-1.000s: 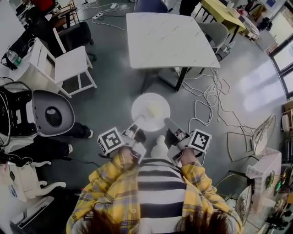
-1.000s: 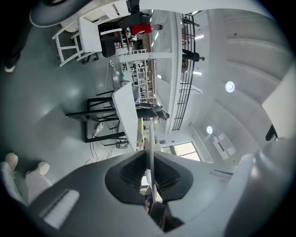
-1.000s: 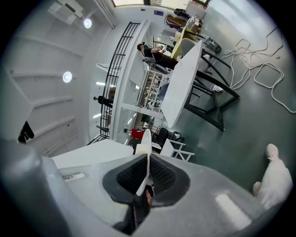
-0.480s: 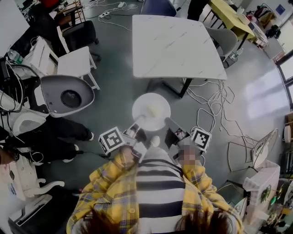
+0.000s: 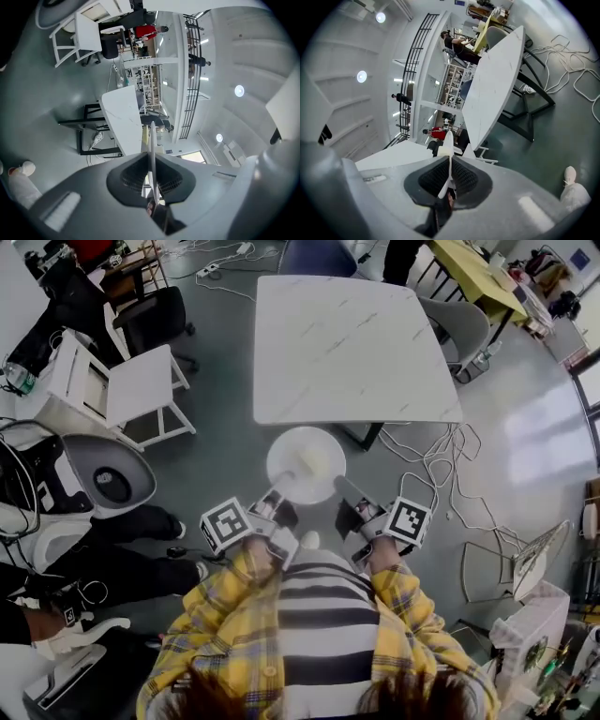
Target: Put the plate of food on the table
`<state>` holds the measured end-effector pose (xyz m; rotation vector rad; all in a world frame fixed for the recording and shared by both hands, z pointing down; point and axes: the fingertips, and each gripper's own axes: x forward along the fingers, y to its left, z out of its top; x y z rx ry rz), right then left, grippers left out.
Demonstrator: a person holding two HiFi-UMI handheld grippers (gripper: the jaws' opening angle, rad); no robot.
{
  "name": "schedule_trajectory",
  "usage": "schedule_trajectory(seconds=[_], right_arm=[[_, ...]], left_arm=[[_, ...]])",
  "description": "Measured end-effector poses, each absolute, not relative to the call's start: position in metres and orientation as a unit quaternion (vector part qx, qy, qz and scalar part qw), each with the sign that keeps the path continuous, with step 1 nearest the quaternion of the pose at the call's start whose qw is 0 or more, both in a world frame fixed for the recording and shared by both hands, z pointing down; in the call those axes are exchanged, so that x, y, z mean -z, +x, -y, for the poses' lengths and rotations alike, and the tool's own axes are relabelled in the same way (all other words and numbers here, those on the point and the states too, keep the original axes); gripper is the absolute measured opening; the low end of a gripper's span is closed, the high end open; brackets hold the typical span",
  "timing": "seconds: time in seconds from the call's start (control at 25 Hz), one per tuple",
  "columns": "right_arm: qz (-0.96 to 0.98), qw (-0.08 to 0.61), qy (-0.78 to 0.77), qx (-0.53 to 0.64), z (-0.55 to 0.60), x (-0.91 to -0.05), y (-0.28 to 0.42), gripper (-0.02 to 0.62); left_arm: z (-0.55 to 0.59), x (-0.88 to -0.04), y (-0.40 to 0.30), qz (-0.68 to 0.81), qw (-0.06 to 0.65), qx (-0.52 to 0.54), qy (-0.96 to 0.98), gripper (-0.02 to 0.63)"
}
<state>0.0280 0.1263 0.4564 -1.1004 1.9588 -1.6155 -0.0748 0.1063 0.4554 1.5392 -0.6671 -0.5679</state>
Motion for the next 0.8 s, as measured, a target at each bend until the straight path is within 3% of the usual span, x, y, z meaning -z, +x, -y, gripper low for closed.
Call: schedule_trajectory(seconds=[0.8], right_arm=[[-0.692,0.184,-0.387,0.581,-0.040,-0.483,0.084,0.011]], left_arm=[[-0.020,-0.484,-0.019,0.319,0.631,0.225,0.670,0.015]])
